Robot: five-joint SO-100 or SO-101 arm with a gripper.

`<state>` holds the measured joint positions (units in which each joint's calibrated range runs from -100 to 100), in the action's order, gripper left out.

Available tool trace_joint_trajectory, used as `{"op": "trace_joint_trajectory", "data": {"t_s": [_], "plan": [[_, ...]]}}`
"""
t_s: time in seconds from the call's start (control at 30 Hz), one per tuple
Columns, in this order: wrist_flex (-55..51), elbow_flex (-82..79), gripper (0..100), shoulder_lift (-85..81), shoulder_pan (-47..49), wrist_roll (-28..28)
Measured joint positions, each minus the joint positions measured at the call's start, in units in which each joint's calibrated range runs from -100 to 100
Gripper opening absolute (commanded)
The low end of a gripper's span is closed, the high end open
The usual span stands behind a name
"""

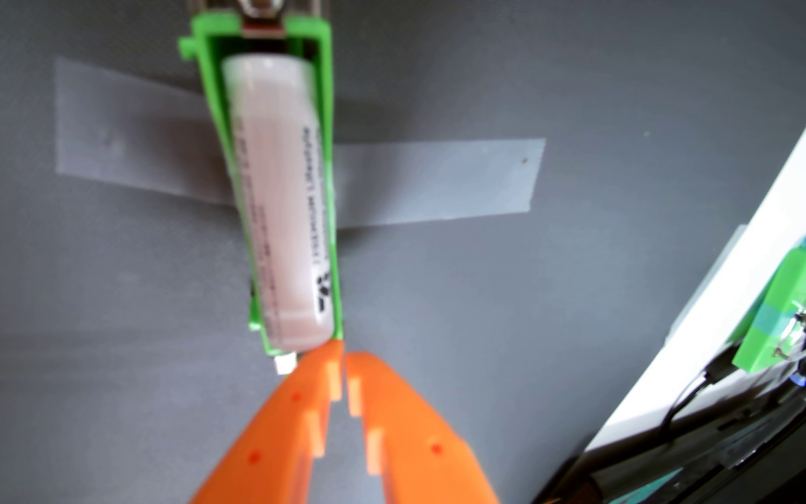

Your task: Insert Battery

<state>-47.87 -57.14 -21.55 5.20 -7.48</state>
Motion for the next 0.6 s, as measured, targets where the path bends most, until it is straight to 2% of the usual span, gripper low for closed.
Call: {"op": "trace_joint_trajectory", "data": {"t_s": [0.6], "plan": [[-0.1,1.9,2,0.1,0.5,0.0]]}}
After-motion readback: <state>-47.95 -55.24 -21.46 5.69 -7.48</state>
